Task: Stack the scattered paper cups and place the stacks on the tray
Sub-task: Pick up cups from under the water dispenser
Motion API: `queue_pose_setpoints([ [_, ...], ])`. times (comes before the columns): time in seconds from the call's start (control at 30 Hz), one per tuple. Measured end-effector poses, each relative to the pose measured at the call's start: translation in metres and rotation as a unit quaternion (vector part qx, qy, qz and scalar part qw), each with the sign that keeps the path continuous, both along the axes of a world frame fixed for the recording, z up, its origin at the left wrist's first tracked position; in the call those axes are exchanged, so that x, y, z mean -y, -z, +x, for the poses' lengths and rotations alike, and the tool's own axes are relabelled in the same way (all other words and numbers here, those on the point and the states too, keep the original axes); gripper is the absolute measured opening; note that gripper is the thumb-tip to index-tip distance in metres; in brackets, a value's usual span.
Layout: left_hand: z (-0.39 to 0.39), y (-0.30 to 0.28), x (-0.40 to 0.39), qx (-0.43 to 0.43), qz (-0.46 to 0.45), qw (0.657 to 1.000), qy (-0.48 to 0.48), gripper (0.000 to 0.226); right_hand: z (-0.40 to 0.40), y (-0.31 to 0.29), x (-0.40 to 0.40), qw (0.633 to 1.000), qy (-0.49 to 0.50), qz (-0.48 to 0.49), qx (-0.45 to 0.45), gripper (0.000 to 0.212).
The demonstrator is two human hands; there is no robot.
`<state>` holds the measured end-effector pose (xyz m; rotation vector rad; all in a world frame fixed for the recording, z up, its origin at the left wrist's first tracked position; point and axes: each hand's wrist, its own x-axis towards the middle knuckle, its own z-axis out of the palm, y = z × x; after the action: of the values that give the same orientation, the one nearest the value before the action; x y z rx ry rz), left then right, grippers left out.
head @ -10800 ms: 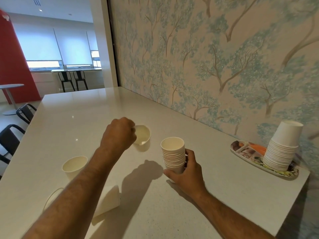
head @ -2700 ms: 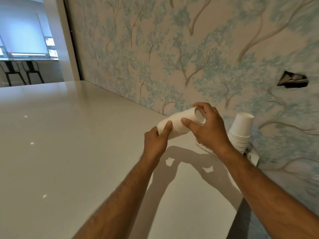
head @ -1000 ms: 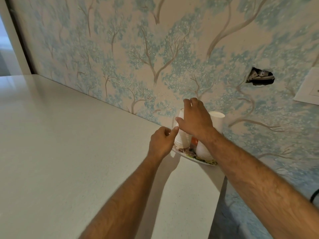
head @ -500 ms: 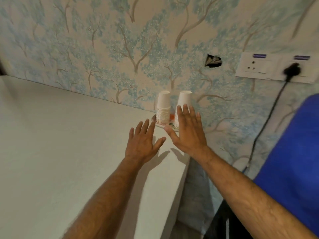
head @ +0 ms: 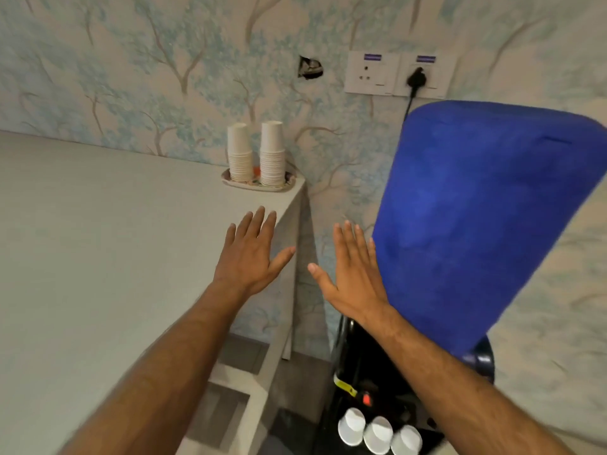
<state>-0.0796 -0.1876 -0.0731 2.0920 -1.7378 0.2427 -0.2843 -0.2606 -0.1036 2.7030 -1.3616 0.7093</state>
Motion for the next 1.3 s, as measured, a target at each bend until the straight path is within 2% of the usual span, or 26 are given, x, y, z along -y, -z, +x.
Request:
queue_pose_setpoints([
  [0.17,-0.082,0.031,-0.027,0.0,0.013,1.0,0.018,0.085,-0.075,0.031,-0.039,0.999,-0.021,0.006,0.041,0.089],
  [0.4,-0.183,0.115,-0.06,-0.017,0.095,0.995,0.036,0.094,-0.18,0.09,-0.081,0.998,-0.006,0.038,0.045,0.084],
  [0.67,-0.226,0.19,-0.082,-0.032,0.173,0.982,0.067,0.087,-0.26,0.178,-0.127,0.988,0.067,0.114,0.073,0.076],
  [0.77,-0.227,0.214,-0.086,-0.04,0.186,0.979,0.079,0.076,-0.275,0.212,-0.137,0.982,0.097,0.147,0.061,0.07],
  [0.9,-0.223,0.259,-0.087,-0.045,0.246,0.965,0.084,0.06,-0.278,0.26,-0.135,0.968,0.127,0.21,0.058,0.062],
  [1.03,-0.219,0.307,-0.071,-0.036,0.305,0.947,0.094,0.065,-0.272,0.309,-0.119,0.951,0.131,0.278,0.017,0.065],
  [1.17,-0.222,0.349,-0.044,-0.047,0.341,0.934,0.093,0.073,-0.263,0.349,-0.092,0.951,0.12,0.283,-0.033,0.067],
  [1.3,-0.231,0.38,-0.02,-0.061,0.359,0.928,0.075,0.077,-0.254,0.377,-0.068,0.944,0.146,0.288,-0.072,0.059],
])
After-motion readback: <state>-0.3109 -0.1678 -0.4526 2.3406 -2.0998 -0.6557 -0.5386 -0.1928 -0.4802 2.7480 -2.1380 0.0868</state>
